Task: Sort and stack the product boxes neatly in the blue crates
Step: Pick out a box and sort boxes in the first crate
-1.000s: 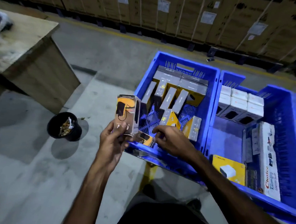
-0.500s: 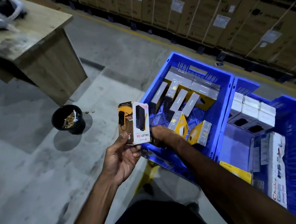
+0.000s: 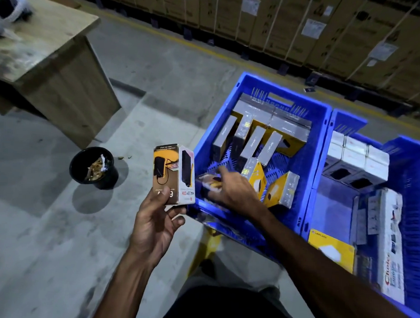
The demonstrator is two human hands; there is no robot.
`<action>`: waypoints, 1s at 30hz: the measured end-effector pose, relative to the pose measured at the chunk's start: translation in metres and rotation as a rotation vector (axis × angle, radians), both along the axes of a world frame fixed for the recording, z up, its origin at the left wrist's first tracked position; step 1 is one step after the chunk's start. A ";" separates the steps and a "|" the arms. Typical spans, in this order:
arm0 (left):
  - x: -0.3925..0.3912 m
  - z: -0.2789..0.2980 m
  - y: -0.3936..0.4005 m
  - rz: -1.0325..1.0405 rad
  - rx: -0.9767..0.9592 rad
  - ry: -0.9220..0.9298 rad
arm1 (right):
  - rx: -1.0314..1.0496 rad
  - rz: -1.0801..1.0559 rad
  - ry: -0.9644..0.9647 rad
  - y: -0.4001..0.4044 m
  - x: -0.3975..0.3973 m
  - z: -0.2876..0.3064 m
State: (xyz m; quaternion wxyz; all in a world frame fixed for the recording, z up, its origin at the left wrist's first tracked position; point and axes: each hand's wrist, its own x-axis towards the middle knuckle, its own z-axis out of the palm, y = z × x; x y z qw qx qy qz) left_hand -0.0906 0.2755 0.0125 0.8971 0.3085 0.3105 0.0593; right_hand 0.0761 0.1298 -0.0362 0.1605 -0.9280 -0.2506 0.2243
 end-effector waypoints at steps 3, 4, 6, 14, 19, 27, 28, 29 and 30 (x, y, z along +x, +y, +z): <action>0.009 0.009 -0.009 -0.032 0.066 -0.003 | 0.253 -0.250 -0.002 -0.025 0.000 0.032; 0.014 0.010 -0.013 -0.053 0.082 -0.003 | 0.357 -0.350 0.030 -0.034 -0.001 0.042; 0.026 0.012 -0.021 -0.104 0.125 0.002 | 0.583 -0.556 0.156 -0.055 -0.005 0.056; 0.088 0.029 -0.095 -0.491 0.339 -0.036 | 0.954 -1.110 0.169 -0.197 -0.034 0.077; 0.133 0.036 -0.178 -0.744 0.456 -0.057 | 0.946 -1.454 0.155 -0.284 -0.054 0.057; 0.208 0.010 -0.288 -0.803 0.846 0.035 | 1.020 -1.445 0.286 -0.324 -0.022 0.017; 0.212 0.006 -0.294 -0.756 0.903 0.042 | 1.039 -1.405 0.268 -0.325 -0.019 0.015; 0.214 0.000 -0.297 -0.705 0.960 0.053 | 1.037 -1.366 0.243 -0.328 -0.017 0.013; 0.212 -0.007 -0.299 -0.657 1.014 0.048 | 1.017 -1.335 0.215 -0.331 -0.019 0.012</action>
